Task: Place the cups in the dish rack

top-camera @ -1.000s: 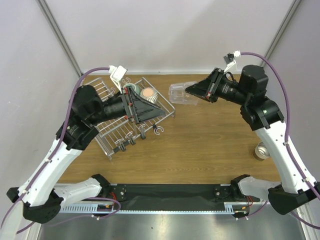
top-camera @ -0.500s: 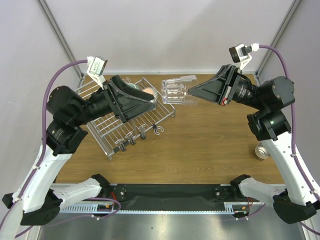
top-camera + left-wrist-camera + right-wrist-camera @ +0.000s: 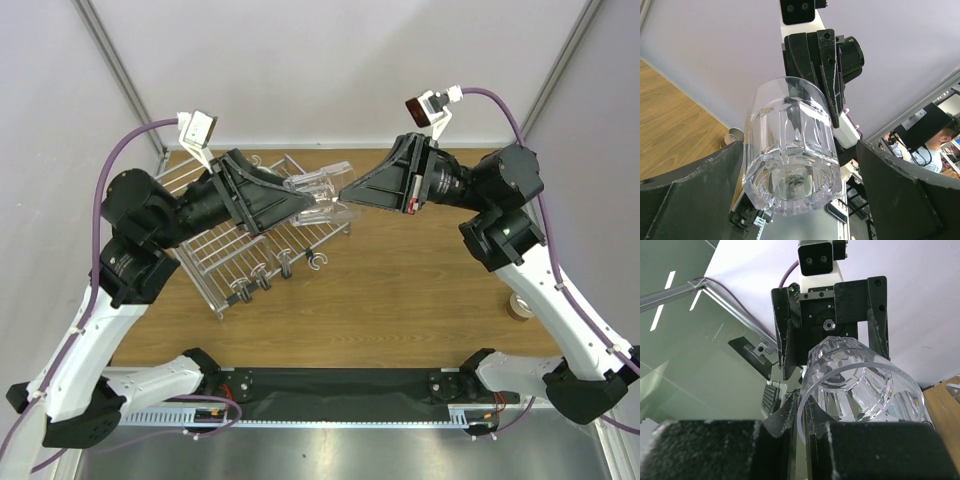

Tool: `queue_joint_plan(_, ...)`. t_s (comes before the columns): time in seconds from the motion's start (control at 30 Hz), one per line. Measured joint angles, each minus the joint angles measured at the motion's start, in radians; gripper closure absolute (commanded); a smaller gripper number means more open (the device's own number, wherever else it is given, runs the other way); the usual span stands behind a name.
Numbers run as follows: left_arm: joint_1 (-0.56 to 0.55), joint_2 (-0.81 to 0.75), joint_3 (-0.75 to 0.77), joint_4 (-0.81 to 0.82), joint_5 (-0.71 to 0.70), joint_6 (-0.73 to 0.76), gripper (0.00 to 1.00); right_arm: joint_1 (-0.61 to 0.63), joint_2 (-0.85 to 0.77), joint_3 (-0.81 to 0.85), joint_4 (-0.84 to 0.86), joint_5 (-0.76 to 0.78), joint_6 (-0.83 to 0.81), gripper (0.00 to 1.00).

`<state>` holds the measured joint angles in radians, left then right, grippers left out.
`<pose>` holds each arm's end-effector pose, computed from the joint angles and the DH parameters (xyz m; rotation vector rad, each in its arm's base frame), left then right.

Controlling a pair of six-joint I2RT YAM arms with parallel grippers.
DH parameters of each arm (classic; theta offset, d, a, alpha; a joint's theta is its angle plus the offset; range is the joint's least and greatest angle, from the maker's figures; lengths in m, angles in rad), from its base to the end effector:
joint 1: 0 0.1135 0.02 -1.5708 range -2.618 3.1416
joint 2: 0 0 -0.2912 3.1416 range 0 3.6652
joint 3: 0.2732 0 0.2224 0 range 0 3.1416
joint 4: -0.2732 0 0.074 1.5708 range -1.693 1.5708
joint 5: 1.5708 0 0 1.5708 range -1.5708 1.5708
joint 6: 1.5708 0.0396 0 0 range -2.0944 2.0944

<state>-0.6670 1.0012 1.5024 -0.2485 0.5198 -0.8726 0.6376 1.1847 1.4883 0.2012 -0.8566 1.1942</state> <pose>0.0875 -0.0939 0.5413 0.3513 1.5145 -1.6021 0.1302 0.1337 0.5529 -0.5731 1.4336 1.9810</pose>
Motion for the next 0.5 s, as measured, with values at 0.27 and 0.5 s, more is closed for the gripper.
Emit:
queue_joint_plan(0.27,-0.008,0.002,-0.001,-0.005,-0.031,0.0,0.27,0.009,0.012,0.021,0.0,0.016,-0.025,1.0)
queue_joint_plan(0.5,-0.005,0.022,0.021,-0.048,-0.057,0.008,1.0,0.005,0.034,0.043,-0.023,0.016,-0.056,0.52)
